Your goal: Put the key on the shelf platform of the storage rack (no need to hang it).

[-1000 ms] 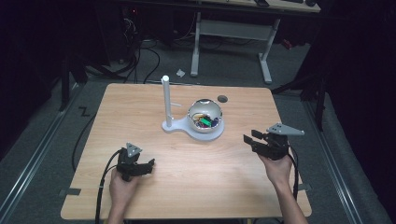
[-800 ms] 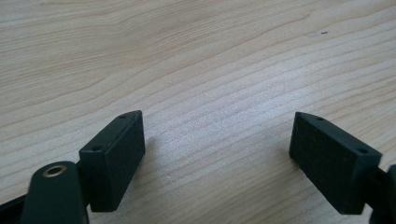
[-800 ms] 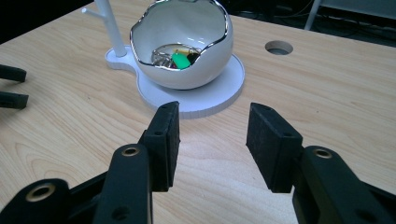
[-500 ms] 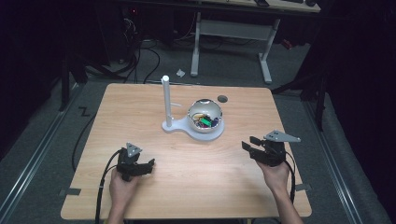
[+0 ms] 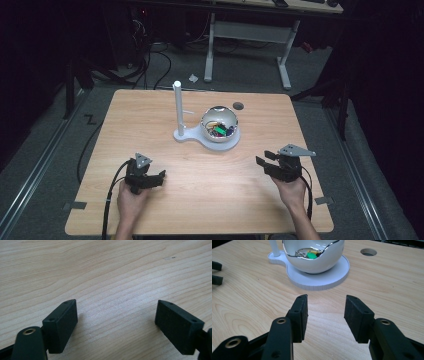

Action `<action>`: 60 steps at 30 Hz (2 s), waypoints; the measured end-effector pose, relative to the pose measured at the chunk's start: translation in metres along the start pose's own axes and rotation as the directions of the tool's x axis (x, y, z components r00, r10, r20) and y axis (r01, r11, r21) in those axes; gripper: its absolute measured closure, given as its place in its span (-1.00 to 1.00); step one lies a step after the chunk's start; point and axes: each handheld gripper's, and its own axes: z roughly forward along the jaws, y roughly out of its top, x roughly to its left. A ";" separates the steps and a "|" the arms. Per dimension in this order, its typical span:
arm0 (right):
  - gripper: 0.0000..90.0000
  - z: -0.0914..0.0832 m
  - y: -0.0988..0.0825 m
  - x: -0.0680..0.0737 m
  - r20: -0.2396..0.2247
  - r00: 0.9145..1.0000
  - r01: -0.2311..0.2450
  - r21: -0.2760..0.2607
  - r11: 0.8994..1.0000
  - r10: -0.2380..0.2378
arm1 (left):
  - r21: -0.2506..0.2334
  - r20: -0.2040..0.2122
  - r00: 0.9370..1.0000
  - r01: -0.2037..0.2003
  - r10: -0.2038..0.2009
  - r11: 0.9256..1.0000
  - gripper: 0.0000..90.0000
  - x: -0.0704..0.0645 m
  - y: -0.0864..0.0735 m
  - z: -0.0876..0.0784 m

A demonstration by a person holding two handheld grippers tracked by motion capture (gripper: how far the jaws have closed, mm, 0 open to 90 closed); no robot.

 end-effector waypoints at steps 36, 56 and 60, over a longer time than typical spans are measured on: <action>0.11 0.043 -0.027 -0.002 0.020 1.000 -0.015 0.070 0.997 0.014 | 0.000 -0.001 1.000 -0.001 0.001 1.000 -0.58 0.000 0.000 0.000; 0.05 0.057 -0.038 -0.001 0.063 0.998 -0.008 0.131 0.991 0.000 | 0.001 0.000 1.000 -0.001 0.001 1.000 -0.58 0.000 0.000 0.000; 0.04 0.059 -0.041 0.000 0.078 0.997 -0.002 0.142 0.990 -0.009 | 0.000 -0.001 1.000 -0.001 0.001 1.000 -0.58 0.000 0.000 0.000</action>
